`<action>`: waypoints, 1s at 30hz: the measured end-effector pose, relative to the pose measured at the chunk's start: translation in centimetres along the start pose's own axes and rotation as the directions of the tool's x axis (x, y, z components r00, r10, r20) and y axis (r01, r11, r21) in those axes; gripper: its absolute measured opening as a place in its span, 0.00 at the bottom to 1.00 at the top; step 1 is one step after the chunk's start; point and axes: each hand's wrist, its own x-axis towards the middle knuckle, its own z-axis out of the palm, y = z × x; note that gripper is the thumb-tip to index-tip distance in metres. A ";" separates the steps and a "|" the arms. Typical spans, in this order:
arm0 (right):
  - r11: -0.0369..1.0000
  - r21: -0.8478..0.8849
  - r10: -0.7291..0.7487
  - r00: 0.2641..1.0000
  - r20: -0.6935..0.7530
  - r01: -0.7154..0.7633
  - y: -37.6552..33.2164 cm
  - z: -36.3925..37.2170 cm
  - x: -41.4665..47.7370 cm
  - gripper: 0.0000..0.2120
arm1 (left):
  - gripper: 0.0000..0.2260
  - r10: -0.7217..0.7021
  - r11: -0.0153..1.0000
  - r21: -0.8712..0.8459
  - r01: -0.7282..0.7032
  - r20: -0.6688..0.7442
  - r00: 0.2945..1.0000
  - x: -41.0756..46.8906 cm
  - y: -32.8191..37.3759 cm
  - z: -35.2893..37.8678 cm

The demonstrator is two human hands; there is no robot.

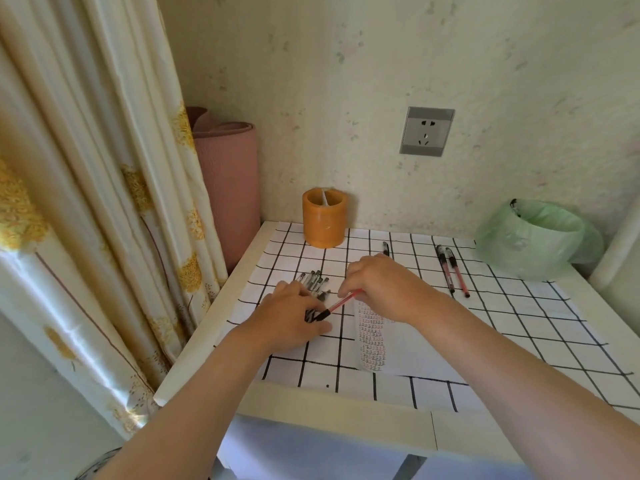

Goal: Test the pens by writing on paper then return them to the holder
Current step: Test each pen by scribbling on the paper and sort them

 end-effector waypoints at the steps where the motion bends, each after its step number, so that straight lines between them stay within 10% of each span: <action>1: 1.000 0.017 0.014 1.000 -0.006 -0.014 0.2 -0.2 -0.3 0.12 | 0.20 0.015 1.000 -0.016 -0.015 -0.008 1.000 0.0 0.1 -0.1; 30: 0.940 0.244 0.272 0.955 -0.120 -0.237 4.6 1.2 -7.2 0.09 | 0.03 0.192 0.935 -0.268 -0.231 -0.165 0.968 4.6 9.1 0.7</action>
